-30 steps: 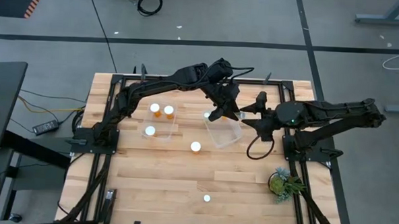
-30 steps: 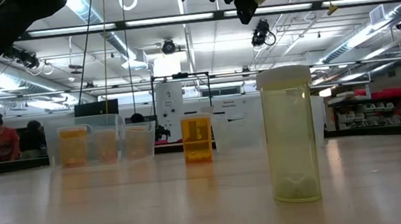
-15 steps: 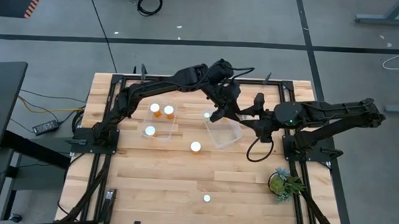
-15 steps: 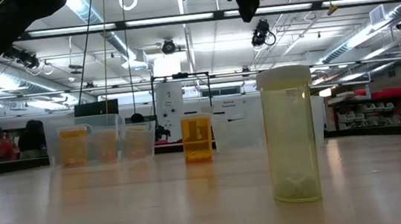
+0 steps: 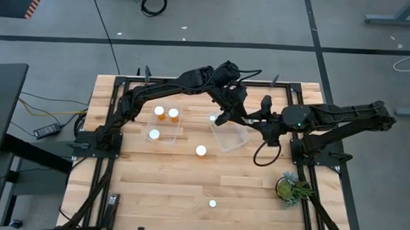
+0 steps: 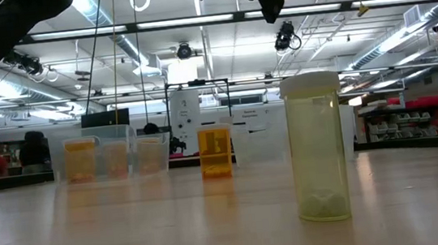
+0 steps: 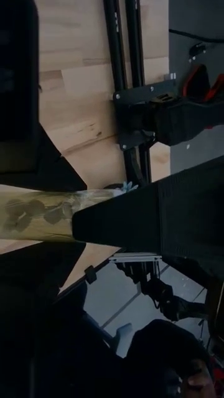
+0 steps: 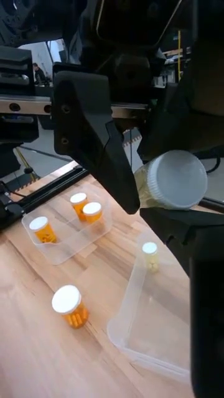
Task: Pick and place medicine bottles into bin by pill shape (circle, oval)
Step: Put the small yellow pill bottle into the right transparent bin
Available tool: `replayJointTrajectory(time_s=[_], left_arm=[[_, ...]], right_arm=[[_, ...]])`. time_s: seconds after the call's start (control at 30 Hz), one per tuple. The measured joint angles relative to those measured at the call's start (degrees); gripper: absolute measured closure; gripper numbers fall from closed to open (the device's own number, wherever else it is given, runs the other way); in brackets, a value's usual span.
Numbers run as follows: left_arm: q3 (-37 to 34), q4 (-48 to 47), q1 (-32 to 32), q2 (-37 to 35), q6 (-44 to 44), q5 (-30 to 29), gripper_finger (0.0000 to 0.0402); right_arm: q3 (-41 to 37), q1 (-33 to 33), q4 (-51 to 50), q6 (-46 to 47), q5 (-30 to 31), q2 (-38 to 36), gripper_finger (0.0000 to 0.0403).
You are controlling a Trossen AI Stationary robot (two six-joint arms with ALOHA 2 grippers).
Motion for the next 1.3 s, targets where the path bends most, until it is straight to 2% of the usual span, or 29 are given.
replayJointTrajectory(time_s=[0.33,0.5,0.67,0.87,1.03,1.3], left_arm=[[0.07,-1.25,2.63,-2.63,5.14,-0.45,0.0177],[0.09,-4.82,4.68,-6.04,9.35,-4.70,0.0156],[0.09,-7.34,5.73,-9.96,13.04,-11.52,0.0170],[0.07,-9.74,4.45,-13.74,16.62,-21.44,0.0205],[0.07,-13.44,2.23,-15.23,18.16,-29.40,0.0236],[-0.03,-19.54,-0.46,-14.17,16.79,-30.49,0.0274]], right_arm=[[0.00,0.00,-0.37,2.36,0.69,-0.15,0.0271],[0.00,-0.02,-0.33,5.80,2.30,-0.15,0.0268],[0.00,-1.05,-0.31,11.03,2.59,1.60,0.0267],[0.00,-3.58,-0.81,15.79,1.98,7.42,0.0267],[0.00,-6.03,-0.92,18.82,-2.09,12.08,0.0268],[0.00,-9.70,-2.36,27.01,-9.06,18.51,0.0269]])
